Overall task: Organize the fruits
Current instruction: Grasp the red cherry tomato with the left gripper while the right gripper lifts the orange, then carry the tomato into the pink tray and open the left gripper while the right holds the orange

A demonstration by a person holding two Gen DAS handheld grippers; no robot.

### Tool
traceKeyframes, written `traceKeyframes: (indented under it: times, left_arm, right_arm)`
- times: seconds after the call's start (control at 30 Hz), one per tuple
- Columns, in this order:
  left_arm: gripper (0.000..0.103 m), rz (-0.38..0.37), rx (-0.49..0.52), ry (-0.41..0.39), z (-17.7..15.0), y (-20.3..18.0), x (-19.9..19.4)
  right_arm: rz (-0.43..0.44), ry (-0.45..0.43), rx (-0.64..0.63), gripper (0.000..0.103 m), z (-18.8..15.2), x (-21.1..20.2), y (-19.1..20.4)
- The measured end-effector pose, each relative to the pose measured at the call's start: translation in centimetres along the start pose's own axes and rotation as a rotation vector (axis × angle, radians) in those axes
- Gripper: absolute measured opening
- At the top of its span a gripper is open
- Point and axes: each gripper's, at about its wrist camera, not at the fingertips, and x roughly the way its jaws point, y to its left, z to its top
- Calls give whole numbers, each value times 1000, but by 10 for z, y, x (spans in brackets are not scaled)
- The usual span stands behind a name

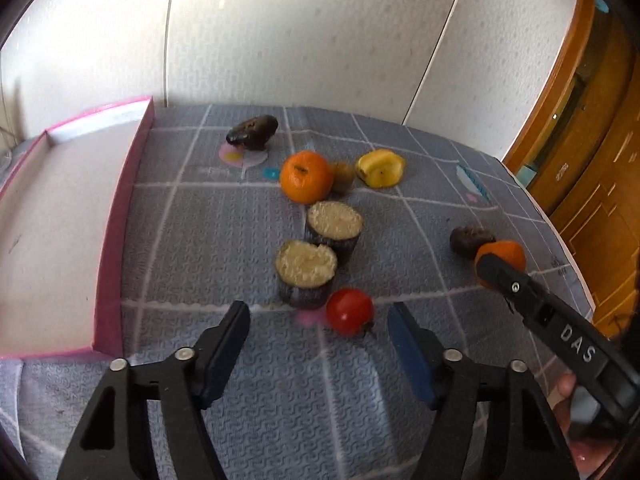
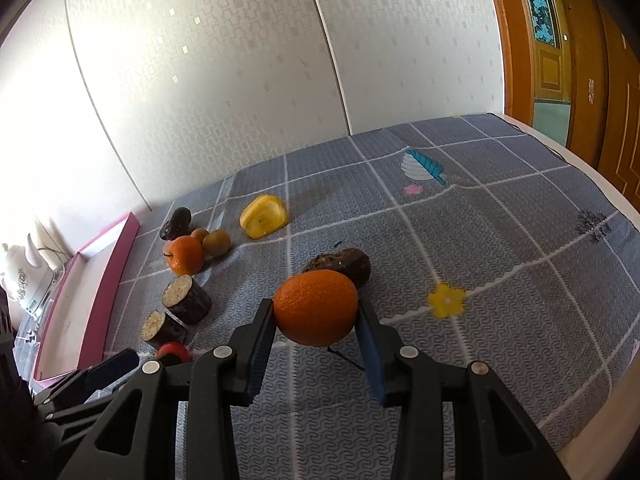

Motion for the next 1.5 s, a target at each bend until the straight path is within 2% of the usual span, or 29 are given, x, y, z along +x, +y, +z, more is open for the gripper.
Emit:
traceKeyframes:
  times: [0.1, 0.2, 0.33, 0.47, 0.77, 1.03, 1.33, 1.5]
  left_arm:
    - [49, 21, 38, 5, 4, -9, 7]
    - [45, 42, 61, 16, 5, -12, 11]
    - [40, 16, 58, 17, 2, -7, 9]
    - [26, 35, 106, 11, -6, -7, 7]
    - [26, -4, 101, 28, -9, 6, -5]
    - [26, 7, 135, -39, -3, 22, -37]
    - [26, 63, 76, -69, 11, 77, -65]
    - [26, 147, 10, -80, 12, 122, -74]
  right_arm:
    - [3, 2, -1, 41, -1, 0, 0]
    - [3, 1, 0, 41, -1, 0, 0]
    - [7, 0, 2, 41, 0, 0, 0]
    - [15, -6, -2, 41, 0, -1, 1]
    - [60, -22, 6, 41, 2, -4, 3]
    - [96, -40, -36, 41, 2, -6, 18]
    - [148, -61, -69, 41, 0, -9, 38]
    - [185, -69, -97, 41, -2, -10, 55]
